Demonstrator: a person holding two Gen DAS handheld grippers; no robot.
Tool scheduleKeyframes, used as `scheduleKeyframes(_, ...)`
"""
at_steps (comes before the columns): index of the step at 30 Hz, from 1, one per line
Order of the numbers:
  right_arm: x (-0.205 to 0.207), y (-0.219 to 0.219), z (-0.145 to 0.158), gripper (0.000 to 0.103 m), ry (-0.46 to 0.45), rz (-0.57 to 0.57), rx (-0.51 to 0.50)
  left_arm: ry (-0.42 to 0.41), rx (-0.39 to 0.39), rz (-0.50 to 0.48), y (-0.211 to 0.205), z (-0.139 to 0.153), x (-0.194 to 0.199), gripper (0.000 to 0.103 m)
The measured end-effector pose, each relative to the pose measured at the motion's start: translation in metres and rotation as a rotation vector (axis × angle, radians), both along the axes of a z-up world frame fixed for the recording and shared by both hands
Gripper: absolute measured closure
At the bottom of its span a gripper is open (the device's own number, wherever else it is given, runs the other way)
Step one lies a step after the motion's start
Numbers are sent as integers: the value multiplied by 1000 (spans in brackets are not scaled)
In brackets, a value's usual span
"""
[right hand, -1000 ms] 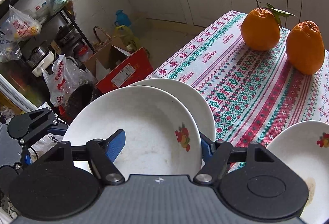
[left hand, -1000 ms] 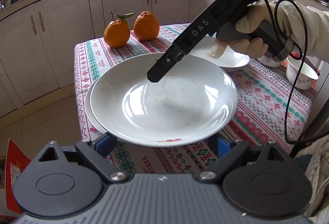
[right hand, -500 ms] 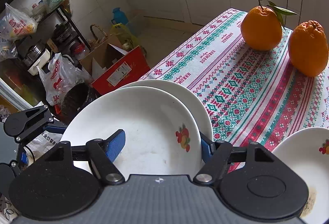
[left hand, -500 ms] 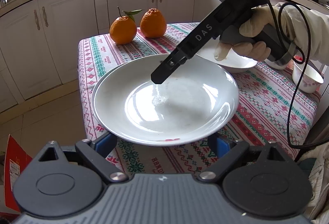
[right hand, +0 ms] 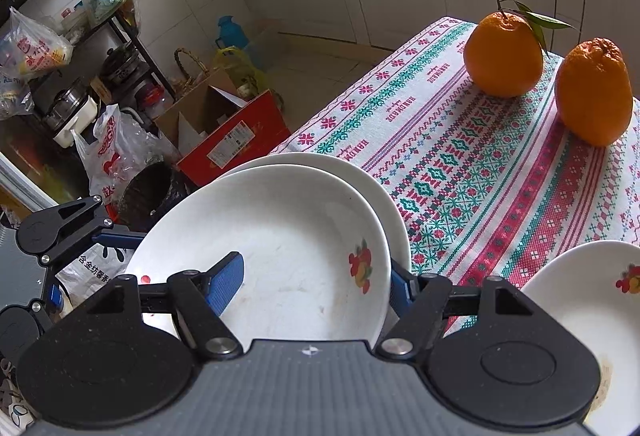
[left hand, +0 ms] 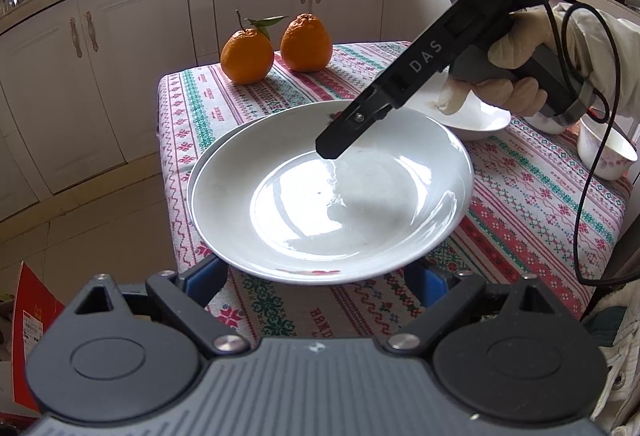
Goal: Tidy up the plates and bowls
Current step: 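Lower the held plate onto the other plate with the right gripper, then open the right gripper and withdraw it from the stacked plates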
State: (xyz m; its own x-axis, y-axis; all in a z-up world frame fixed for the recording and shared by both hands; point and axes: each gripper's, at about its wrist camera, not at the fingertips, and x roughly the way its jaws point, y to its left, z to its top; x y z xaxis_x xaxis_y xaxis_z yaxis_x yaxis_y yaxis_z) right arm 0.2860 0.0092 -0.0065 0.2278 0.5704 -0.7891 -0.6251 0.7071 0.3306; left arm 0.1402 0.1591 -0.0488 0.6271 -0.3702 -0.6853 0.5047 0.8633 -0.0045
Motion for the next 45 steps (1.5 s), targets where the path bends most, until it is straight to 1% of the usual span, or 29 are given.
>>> scheduleKeyframes(17, -9, -10, 5, 25, 5, -19, 18, 10, -25, 4, 5, -1, 3, 6)
scheduleKeyframes(28, -16, -13, 10, 25, -11, -37, 0, -4, -21, 2, 5, -1, 1, 6)
scheduleKeyframes(39, -34, -15, 12, 24, -41, -70, -28, -15, -29, 3, 5, -2, -1, 6)
scheduleKeyframes(45, -44, -17, 12, 24, -50, -94, -23, -18, -31, 5, 5, -2, -1, 6)
